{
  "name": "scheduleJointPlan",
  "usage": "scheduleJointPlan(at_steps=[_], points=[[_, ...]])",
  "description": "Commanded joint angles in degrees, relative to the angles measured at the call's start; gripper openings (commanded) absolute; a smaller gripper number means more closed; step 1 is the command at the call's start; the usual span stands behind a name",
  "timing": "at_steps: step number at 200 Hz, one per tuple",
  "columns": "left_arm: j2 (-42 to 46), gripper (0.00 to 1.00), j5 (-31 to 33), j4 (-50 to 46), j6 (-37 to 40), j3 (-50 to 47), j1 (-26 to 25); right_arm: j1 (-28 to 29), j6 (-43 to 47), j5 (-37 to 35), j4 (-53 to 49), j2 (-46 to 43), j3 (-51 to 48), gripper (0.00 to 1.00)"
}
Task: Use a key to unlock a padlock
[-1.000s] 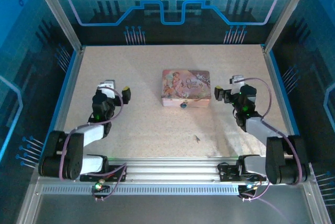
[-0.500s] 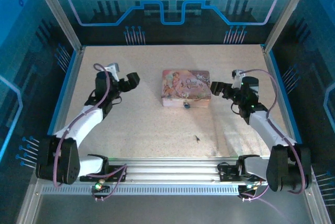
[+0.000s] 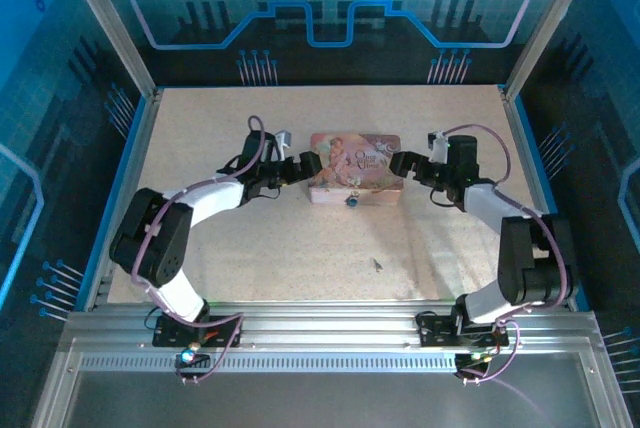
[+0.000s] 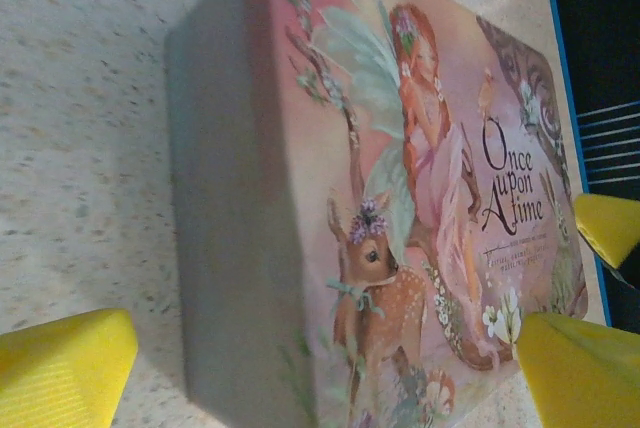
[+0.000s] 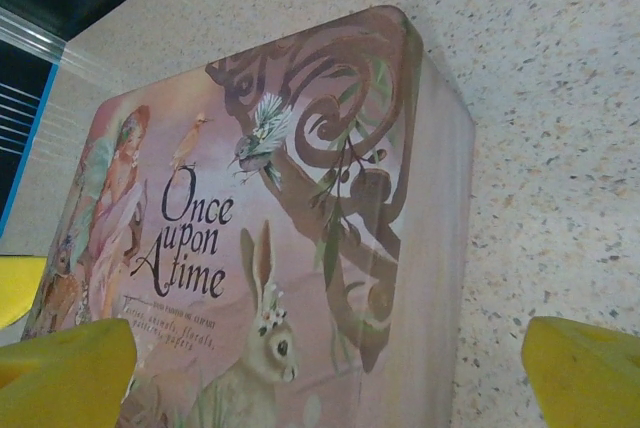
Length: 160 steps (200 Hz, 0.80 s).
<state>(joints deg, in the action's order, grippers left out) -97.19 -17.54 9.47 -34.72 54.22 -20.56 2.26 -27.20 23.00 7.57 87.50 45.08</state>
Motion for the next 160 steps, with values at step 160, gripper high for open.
scheduleJointPlan(at_steps=[160], points=[[5.8, 0.99, -0.8, -0.3, -1.1, -5.5, -2.9, 10.6, 3.4, 10.5, 0.6, 9.8, 10.5, 1.0]])
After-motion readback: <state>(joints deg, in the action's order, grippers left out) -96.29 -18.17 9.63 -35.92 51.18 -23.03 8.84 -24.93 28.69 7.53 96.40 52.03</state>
